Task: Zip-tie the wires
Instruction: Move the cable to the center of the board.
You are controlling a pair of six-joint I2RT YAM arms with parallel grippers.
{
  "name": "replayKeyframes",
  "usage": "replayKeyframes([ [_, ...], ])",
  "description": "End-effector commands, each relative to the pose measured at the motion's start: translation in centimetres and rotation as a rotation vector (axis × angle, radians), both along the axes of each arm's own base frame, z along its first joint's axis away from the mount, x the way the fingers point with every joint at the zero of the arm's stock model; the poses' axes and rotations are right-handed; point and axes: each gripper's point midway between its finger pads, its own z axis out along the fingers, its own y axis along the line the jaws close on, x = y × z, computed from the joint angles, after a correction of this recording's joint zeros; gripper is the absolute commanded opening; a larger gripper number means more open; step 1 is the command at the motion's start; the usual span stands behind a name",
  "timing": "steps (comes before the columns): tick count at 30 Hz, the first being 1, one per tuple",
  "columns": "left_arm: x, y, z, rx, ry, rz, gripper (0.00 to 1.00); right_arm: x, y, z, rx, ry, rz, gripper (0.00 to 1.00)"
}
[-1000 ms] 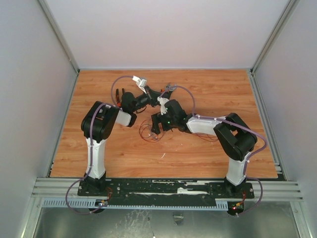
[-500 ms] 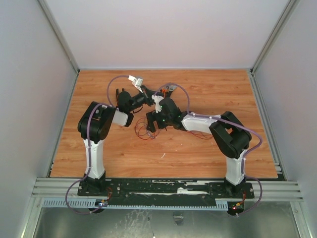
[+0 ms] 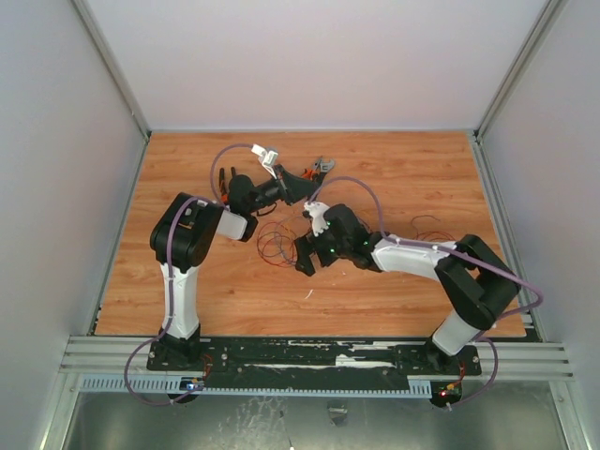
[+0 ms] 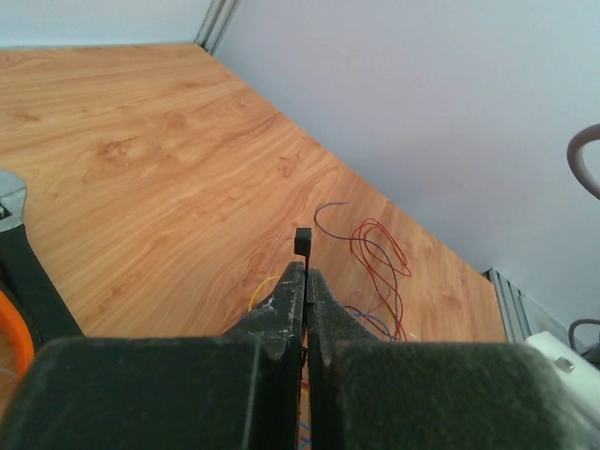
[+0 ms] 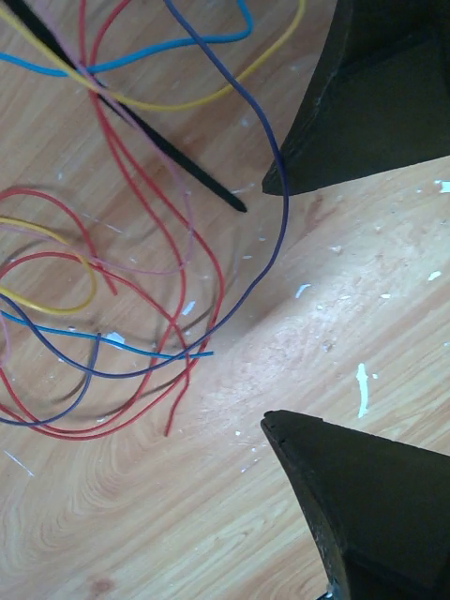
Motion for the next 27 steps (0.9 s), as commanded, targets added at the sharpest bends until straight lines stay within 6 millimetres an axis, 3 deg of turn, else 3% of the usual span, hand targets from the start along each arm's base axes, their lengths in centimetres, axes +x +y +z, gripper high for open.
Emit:
replayKeyframes([
  [1, -0.1, -0.1, 1.6, -0.02, -0.04, -0.008, 0.0, -0.3, -0.1, 2.5, 0.08, -0.07, -0.003, 0.99],
  [5, -0.2, -0.2, 1.5, -0.023, -0.031, -0.005, 0.0, 0.2, -1.8, 5.3, 0.128, -0.141, -0.034, 0.99],
  [12, -0.7, -0.8, 1.2, -0.022, -0.022, -0.003, 0.0, 3.1, -7.4, 8.5, 0.135, -0.28, -0.062, 0.99],
  [16, -0.7, -0.8, 0.9, -0.018, -0.019, -0.003, 0.0, 3.2, -8.0, 9.9, 0.165, -0.29, -0.004, 0.99],
  [20, -0.7, -0.8, 1.1, -0.02, -0.022, -0.003, 0.0, 2.1, -7.0, 8.7, 0.162, -0.168, 0.054, 0.99],
  [27, -0.6, -1.0, 1.2, -0.013, -0.02, -0.01, 0.0, 0.0, -7.1, 5.9, 0.167, -0.014, -0.046, 0.99],
])
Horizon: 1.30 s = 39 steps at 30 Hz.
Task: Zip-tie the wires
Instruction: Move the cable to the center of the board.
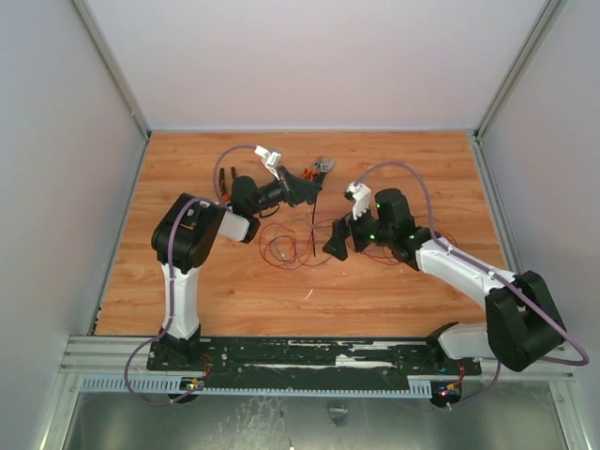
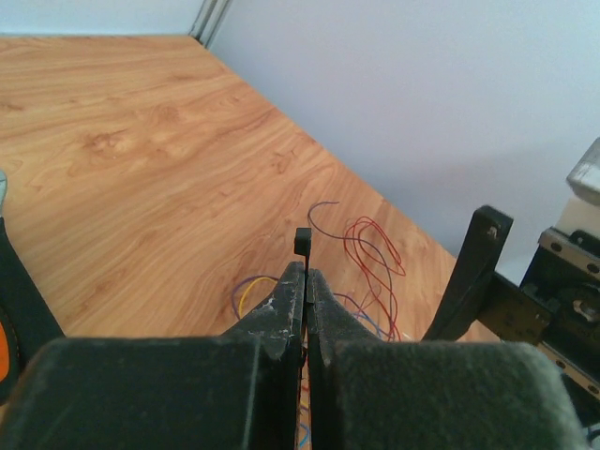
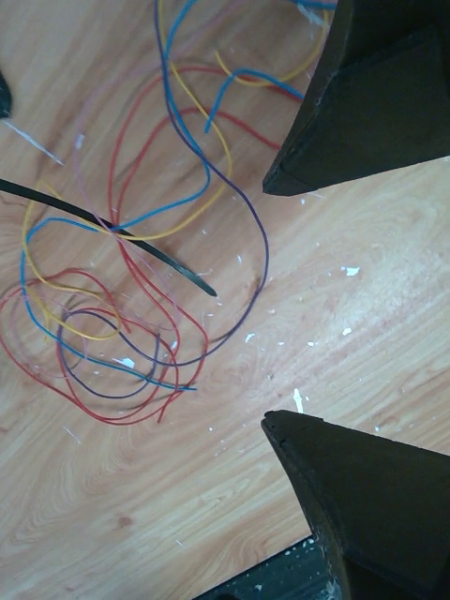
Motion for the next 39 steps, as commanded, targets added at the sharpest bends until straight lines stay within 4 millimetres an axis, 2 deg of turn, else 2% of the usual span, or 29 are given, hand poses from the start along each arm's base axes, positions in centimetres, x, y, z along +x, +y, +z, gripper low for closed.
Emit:
replayKeyframes([
  [1, -0.2, -0.2, 1.4, -0.008, -0.038, -0.006, 0.0, -2.0, 0.3, -2.0, 0.005, 0.125, -0.044, 0.99],
  [6, -0.1, -0.1, 1.5, -0.01, -0.035, 0.0, 0.0, -2.6, 1.0, -4.7, -0.042, 0.218, -0.107, 0.99],
  [10, 0.0, 0.1, 1.3, -0.005, -0.02, 0.023, 0.0, -2.3, 1.6, -6.4, -0.078, 0.26, -0.149, 0.99],
  [15, 0.5, 0.5, 0.9, -0.001, 0.004, 0.069, 0.0, -1.9, 2.8, -7.7, -0.117, 0.269, -0.151, 0.99],
  [23, 1.0, 0.9, 0.7, 0.025, 0.007, 0.102, 0.0, -2.7, 7.8, -7.2, -0.113, 0.218, -0.027, 0.99],
  [30, 1.5, 2.0, 0.6, 0.037, 0.009, 0.106, 0.0, -2.4, 13.5, -4.3, -0.06, 0.086, 0.081, 0.99],
  [34, 1.6, 2.5, 0.7, 0.034, 0.011, 0.105, 0.0, -2.1, 16.6, -3.5, -0.043, 0.027, 0.131, 0.99],
  [37, 1.7, 3.1, 0.9, 0.034, 0.012, 0.104, 0.0, -2.3, 18.5, -2.9, -0.033, -0.007, 0.162, 0.99],
  [39, 1.8, 3.4, 0.9, 0.033, 0.013, 0.11, 0.0, -2.3, 19.1, -2.7, -0.032, -0.023, 0.169, 0.99],
])
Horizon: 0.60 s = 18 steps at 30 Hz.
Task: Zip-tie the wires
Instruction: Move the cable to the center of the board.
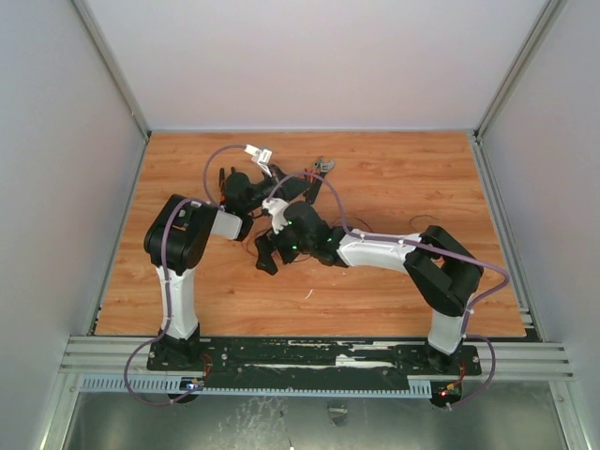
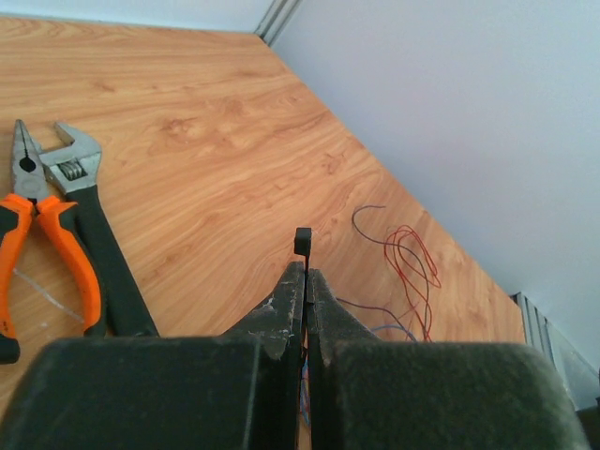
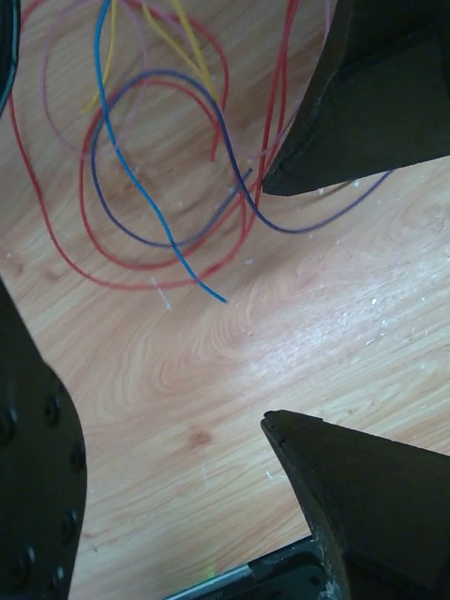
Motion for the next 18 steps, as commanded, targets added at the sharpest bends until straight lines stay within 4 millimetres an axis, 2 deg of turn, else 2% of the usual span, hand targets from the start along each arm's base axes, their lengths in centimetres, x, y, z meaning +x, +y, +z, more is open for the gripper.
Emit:
replayKeyframes([
  [1, -0.2, 0.8, 2.2, -0.01, -0.056, -0.005, 0.0, 0.5, 2.1, 1.4, 0.031, -0.09, 0.028, 0.99],
  [5, -0.2, 0.6, 2.1, -0.022, -0.041, -0.017, 0.0, 0.0, 1.6, 1.7, 0.026, -0.114, 0.038, 0.99],
  [11, -0.4, 0.4, 1.9, -0.041, -0.033, -0.029, 0.0, -0.8, -0.5, 2.5, 0.006, -0.144, 0.039, 0.99],
  [18, -0.8, -0.5, 1.5, -0.039, -0.027, -0.021, 0.0, -0.5, -6.2, 2.5, -0.043, -0.067, -0.109, 0.99],
])
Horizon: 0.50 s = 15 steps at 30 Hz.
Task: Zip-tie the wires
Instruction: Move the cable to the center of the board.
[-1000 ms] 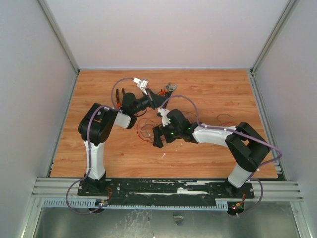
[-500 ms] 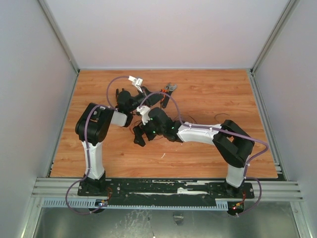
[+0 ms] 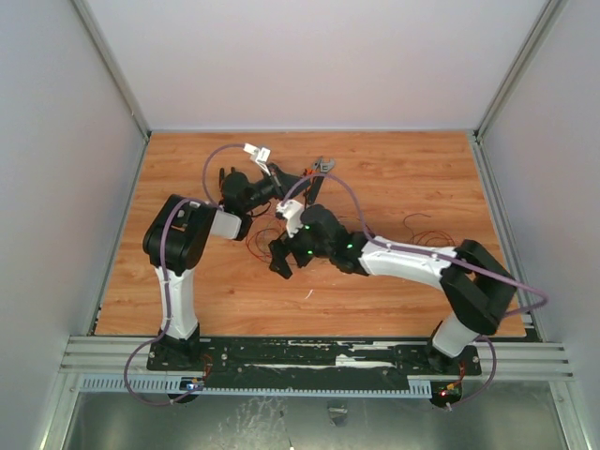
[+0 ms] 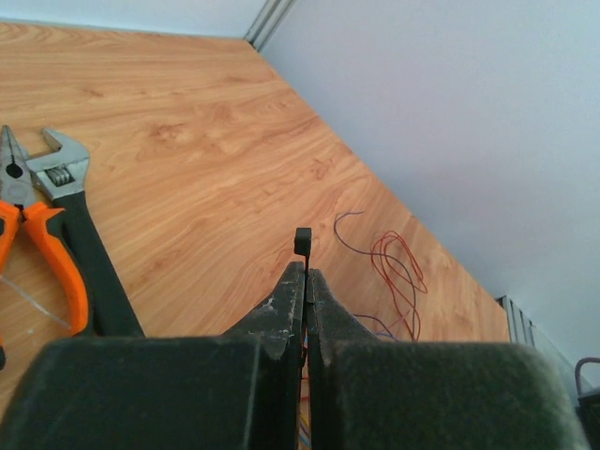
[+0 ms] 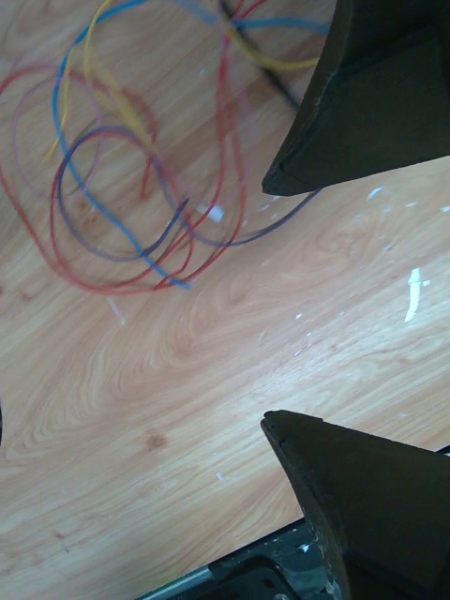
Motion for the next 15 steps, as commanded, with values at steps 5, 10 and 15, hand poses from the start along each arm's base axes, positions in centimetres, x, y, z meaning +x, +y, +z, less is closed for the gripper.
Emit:
replayKeyframes([
  [5, -0.9, -1.6, 0.3, -0.012, -0.027, -0.019, 0.0, 0.6, -7.9, 0.0, 0.013, 0.095, -0.219, 0.99],
  [10, -0.9, -1.8, -0.1, 0.003, -0.024, -0.011, 0.0, 0.3, -10.2, -1.2, 0.037, 0.167, -0.257, 0.99],
  [15, -0.9, -1.9, -0.1, 0.011, -0.026, -0.008, 0.0, 0.2, -9.9, -3.1, 0.01, 0.211, -0.253, 0.99],
])
